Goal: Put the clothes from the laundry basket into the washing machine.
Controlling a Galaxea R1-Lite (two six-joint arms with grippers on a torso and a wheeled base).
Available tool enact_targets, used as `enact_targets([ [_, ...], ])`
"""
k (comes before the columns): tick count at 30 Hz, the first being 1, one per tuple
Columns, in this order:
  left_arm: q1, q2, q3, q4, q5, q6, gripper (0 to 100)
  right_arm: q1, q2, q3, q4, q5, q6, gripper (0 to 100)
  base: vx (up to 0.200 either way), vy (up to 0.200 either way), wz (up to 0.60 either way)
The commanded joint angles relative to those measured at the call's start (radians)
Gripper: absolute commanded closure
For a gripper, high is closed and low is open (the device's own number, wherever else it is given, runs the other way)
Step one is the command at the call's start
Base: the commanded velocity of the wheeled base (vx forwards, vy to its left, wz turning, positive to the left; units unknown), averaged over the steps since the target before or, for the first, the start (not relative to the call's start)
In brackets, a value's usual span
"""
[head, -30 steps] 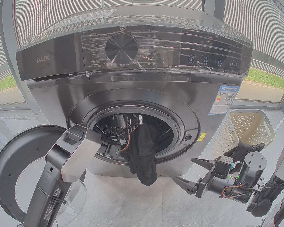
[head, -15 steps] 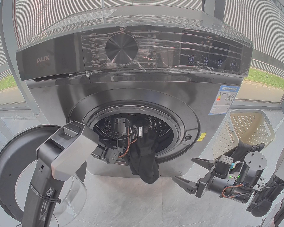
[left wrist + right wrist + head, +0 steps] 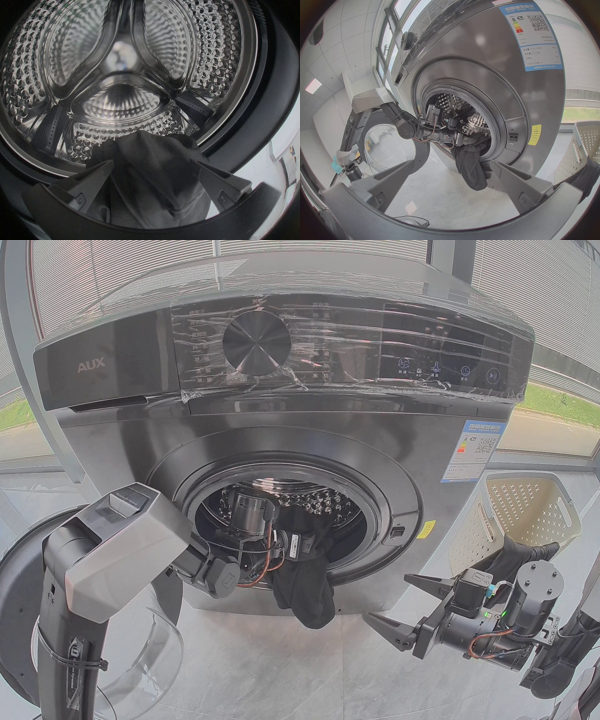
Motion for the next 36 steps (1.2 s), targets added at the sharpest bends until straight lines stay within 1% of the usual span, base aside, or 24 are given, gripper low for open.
enact_targets([
  [1, 0.001, -0.015, 0.043, 0.005, 0.001, 0.006, 0, 0.001, 0.004, 0.0, 0.0, 0.0, 0.0, 0, 0.0, 0.0, 0.0],
  [5, 0.001, -0.005, 0.067, 0.0, 0.001, 0.007, 0, 0.001, 0.007, 0.0, 0.0, 0.0, 0.0, 0, 0.0, 0.0, 0.0],
  [6, 0.001, 0.008, 0.072, -0.002, 0.001, 0.012, 0, 0.002, 0.01, 0.0, 0.0, 0.0, 0.0, 0, 0.0, 0.0, 0.0],
  [13, 0.002, 0.074, 0.044, -0.023, 0.002, 0.012, 0, 0.007, 0.01, 0.0, 0.0, 0.0, 0.0, 0, 0.0, 0.0, 0.0],
  [20, 0.01, 0.093, 0.031, -0.026, 0.007, 0.012, 0, 0.007, 0.01, 0.0, 0.0, 0.0, 0.002, 0, 0.0, 0.0, 0.0],
  [21, 0.012, 0.093, 0.029, -0.028, 0.008, 0.012, 100, 0.007, 0.01, -0.001, 0.0, 0.0, 0.002, 0, 0.0, 0.0, 0.0],
  [30, 0.012, 0.084, 0.02, -0.034, 0.011, 0.003, 100, 0.008, 0.012, -0.001, 0.0, 0.0, 0.002, 0, 0.0, 0.0, 0.0],
  [33, 0.012, 0.082, -0.012, -0.057, 0.013, -0.009, 100, 0.01, 0.016, -0.001, 0.0, 0.0, 0.002, 0, 0.0, 0.0, 0.0],
  [35, 0.01, 0.084, -0.034, -0.08, 0.013, -0.023, 100, 0.01, 0.016, -0.003, 0.0, 0.0, 0.002, 0, 0.0, 0.0, 0.0],
  [36, 0.007, 0.085, -0.06, -0.1, 0.014, -0.037, 100, 0.01, 0.016, -0.003, 0.0, 0.0, 0.002, 0, 0.0, 0.0, 0.0],
])
